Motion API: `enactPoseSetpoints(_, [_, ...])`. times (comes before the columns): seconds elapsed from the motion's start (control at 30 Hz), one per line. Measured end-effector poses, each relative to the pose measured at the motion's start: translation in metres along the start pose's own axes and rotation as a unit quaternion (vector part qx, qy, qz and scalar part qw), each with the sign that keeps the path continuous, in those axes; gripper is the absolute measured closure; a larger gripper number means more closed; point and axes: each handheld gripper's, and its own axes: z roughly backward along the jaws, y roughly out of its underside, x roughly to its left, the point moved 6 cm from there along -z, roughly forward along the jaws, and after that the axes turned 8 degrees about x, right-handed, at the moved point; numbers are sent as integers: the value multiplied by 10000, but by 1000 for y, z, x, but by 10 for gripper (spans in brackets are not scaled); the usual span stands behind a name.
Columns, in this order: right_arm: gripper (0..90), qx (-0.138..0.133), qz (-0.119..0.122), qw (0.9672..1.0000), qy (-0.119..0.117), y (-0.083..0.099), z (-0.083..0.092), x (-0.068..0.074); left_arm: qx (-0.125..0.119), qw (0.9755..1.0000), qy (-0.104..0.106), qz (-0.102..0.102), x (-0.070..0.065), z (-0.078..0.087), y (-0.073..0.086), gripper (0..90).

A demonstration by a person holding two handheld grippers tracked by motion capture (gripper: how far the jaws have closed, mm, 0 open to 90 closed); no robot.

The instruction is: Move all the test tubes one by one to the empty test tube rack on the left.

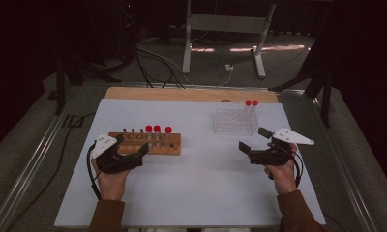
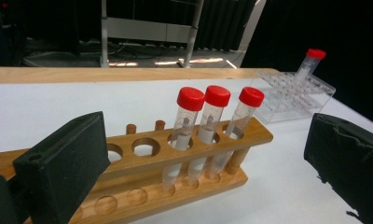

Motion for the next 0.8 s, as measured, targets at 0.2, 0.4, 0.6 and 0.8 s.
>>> enactPoseSetpoints(0.2, [0, -125, -61, 9997, 186, -13, 2, -12, -85, 10000, 42, 25, 4, 11, -1, 6])
enactPoseSetpoints(0.4, [13, -101, -68, 9988, 477, -27, -1, -33, -225, 9997, -40, 38, 6, 20, -6, 5])
enactPoseSetpoints(0.6, [31, -45, -186, 9968, 772, -31, -9, -58, -249, 9996, -113, 48, 7, 22, -7, 5])
enactPoseSetpoints(0.8, [92, 74, -320, 9942, 1027, -34, -24, -81, -239, 9996, -133, 89, 9, 21, -5, 5])
